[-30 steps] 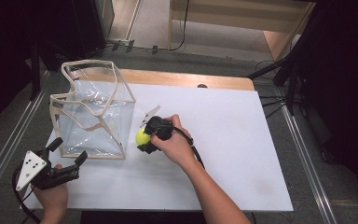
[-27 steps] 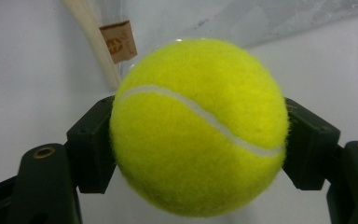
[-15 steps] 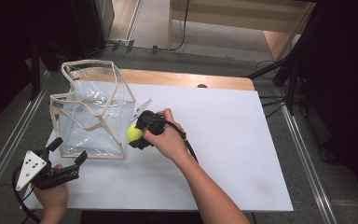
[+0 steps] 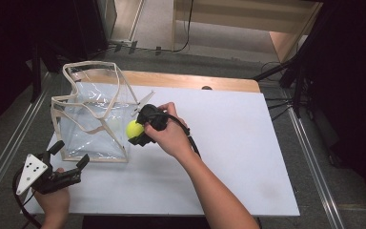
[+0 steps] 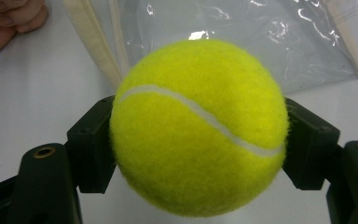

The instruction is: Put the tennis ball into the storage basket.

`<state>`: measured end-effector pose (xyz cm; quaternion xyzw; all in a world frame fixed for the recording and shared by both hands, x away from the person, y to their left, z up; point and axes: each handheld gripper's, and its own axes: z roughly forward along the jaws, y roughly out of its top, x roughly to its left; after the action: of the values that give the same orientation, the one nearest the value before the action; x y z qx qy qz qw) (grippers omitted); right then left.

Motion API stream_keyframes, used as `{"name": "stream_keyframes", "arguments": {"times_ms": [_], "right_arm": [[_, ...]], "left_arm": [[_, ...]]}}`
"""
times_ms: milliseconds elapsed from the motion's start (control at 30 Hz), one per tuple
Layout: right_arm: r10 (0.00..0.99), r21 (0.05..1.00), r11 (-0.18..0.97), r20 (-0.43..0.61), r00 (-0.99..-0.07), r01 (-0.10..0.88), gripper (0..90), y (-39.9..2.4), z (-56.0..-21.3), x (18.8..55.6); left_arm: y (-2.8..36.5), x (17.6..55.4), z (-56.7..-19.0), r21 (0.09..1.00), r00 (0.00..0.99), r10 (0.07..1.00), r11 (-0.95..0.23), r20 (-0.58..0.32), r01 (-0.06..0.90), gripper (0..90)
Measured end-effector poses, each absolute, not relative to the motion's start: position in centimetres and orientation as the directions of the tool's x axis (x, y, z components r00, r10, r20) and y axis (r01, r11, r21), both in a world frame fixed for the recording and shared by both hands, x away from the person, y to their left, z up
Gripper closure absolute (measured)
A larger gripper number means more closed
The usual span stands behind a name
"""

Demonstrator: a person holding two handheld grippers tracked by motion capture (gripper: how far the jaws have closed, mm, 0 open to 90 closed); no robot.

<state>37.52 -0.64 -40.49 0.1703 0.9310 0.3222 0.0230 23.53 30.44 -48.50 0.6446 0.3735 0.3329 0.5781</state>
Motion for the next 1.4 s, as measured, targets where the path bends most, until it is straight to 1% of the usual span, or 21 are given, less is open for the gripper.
{"name": "stream_keyframes", "arguments": {"times_ms": [467, 900, 1400], "right_arm": [[0.314, 0.616, 0.739, 0.044, -0.948, 0.273, 23.2, -0.5, -36.6, 38.2], [0.296, 0.629, 0.735, 0.040, -0.954, 0.254, 23.2, -0.1, -34.1, 38.7], [0.275, 0.635, 0.736, 0.035, -0.961, 0.234, 23.2, 0.7, -32.0, 39.3]], "left_arm": [[30.4, 23.5, -48.5, 0.994, 0.501, 0.866, -0.051, -0.004, 0.096, 5.3], [30.4, 23.6, -48.5, 0.994, 0.502, 0.865, -0.047, -0.008, 0.097, 5.4], [30.5, 23.6, -48.5, 0.995, 0.502, 0.865, -0.042, -0.011, 0.093, 5.3]]}}
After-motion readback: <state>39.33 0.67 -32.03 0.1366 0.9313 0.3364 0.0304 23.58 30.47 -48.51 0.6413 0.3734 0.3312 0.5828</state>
